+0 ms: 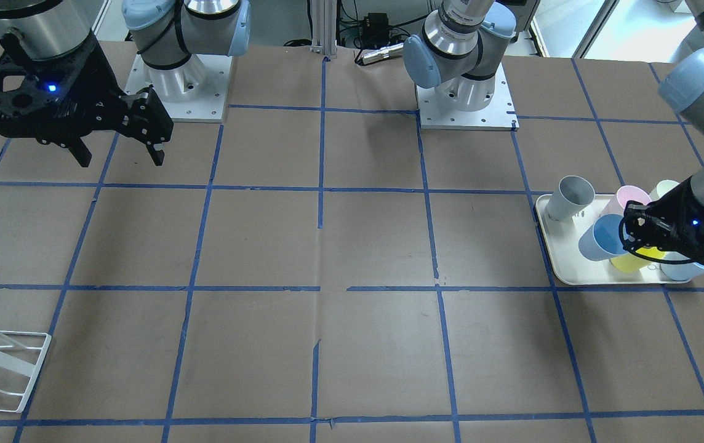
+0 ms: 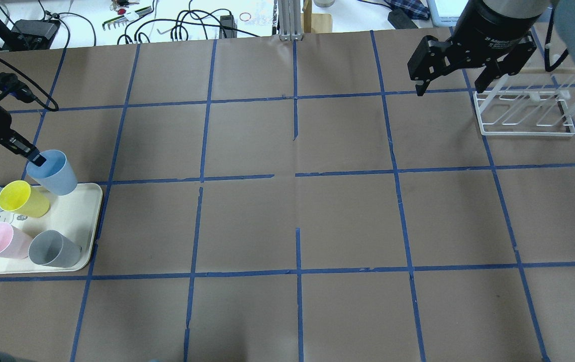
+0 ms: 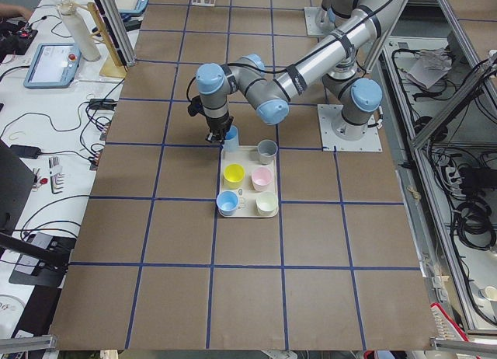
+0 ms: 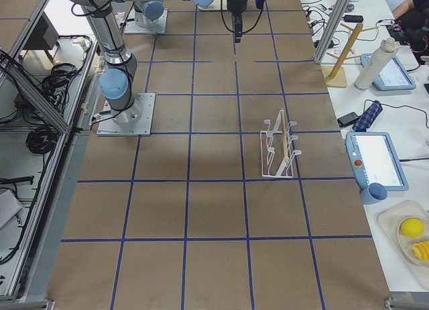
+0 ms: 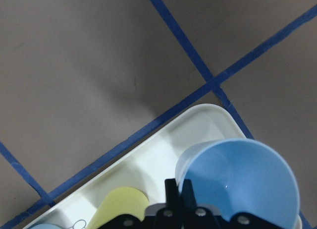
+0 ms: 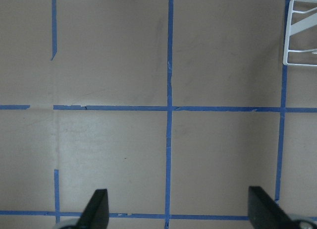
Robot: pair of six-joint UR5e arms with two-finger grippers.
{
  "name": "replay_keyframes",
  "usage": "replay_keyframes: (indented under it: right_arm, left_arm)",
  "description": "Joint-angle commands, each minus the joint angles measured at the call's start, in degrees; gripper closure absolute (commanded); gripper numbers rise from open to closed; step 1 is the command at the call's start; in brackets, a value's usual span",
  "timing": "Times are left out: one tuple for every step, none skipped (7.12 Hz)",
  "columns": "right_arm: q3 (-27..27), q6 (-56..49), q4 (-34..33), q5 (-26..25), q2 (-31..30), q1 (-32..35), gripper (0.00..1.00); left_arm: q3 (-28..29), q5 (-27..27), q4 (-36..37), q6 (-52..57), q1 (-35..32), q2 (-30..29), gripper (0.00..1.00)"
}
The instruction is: Transfer IKEA cup to right arm and place on rack
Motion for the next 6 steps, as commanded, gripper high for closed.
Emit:
replay_keyframes:
  right_arm:
    - [-0.07,-4.61,0.21,0.19,-1.08,-6.36,0.00]
    - [-0.07,-5.16,0.22,0.20,-1.61,-9.53,0.00]
    - [-0.07,-5.17,0.13,0.20,-1.96,-11.65,0.00]
    - [-0.07,-5.43,0.13,0.20,-2.58,-14.02,0.00]
    - [-0.07,-5.34,0.13,0.54,-2.67,-17.35,0.00]
    - [0.02,-5.17,0.13,0.72,-2.67,-20.52,0.00]
  left_arm:
    - [2.10,-8.05,-7.99,-10.79,-2.78,3.45,1.00]
    - [2.19,-11.67,-9.92,-19.09,-6.89,5.29,1.00]
    - [1.93,-19.01,-10.11,-26.57,-11.55,6.44,1.00]
    - [1.32,-22.39,-10.03,-36.83,-17.25,7.32,1.00]
    - [1.14,-28.17,-10.03,-48.76,-22.96,8.29,1.00]
    - [0.44,-37.19,-10.03,-58.89,-26.59,8.38,1.00]
